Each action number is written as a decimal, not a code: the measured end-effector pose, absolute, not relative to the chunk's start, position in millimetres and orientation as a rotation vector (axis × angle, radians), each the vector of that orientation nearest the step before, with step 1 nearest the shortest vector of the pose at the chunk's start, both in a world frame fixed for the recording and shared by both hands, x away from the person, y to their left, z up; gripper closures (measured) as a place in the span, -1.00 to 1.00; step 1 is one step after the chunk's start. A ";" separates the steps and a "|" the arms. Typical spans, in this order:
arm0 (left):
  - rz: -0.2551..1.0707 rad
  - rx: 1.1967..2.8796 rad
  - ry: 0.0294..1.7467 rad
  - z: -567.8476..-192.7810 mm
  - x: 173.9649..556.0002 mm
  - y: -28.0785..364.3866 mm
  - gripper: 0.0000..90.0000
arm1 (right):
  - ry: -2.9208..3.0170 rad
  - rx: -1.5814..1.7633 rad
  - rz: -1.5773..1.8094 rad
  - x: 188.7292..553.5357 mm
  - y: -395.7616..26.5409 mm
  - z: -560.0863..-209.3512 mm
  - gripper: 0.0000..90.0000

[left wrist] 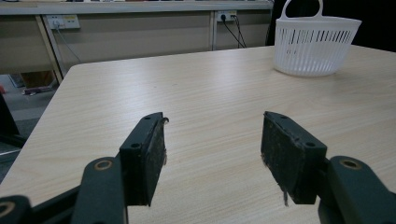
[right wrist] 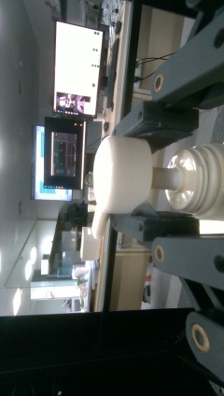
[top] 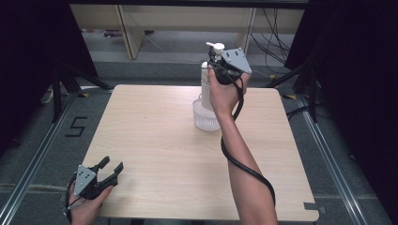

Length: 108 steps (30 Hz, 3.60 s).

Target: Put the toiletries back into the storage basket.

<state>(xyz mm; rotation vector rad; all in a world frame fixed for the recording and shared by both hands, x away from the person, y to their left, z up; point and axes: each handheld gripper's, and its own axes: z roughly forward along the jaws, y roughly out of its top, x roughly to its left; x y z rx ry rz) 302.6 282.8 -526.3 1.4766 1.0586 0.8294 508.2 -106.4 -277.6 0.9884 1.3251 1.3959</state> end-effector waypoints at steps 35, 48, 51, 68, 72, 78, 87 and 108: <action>0.830 1.480 1.057 -526.3 302.4 282.6 -0.12 | 1.374 1.039 1.383 527.0 -105.0 -294.1 0.34; 0.830 1.480 1.055 -526.3 302.3 282.6 -0.12 | 1.396 1.052 1.378 531.1 -103.5 -304.1 0.33; 0.831 1.482 1.055 -526.3 302.3 282.6 -0.12 | 1.399 1.048 1.373 531.2 -103.5 -304.8 0.33; 0.834 1.493 1.057 -525.7 301.7 282.7 -0.12 | 1.414 1.063 1.374 529.2 -101.9 -315.3 0.33; 0.833 1.495 1.056 -525.6 301.6 282.8 -0.12 | 1.415 1.074 1.377 528.4 -101.4 -318.0 0.33; 0.832 1.489 1.051 -526.1 302.1 282.5 -0.12 | 1.420 1.071 1.373 527.7 -101.4 -321.1 0.33; 0.831 1.491 1.053 -525.9 301.9 282.5 -0.12 | 1.424 1.085 1.373 527.0 -101.6 -328.1 0.33; 0.833 1.497 1.053 -525.6 301.4 282.6 -0.12 | 1.445 1.088 1.373 524.0 -100.9 -341.3 0.33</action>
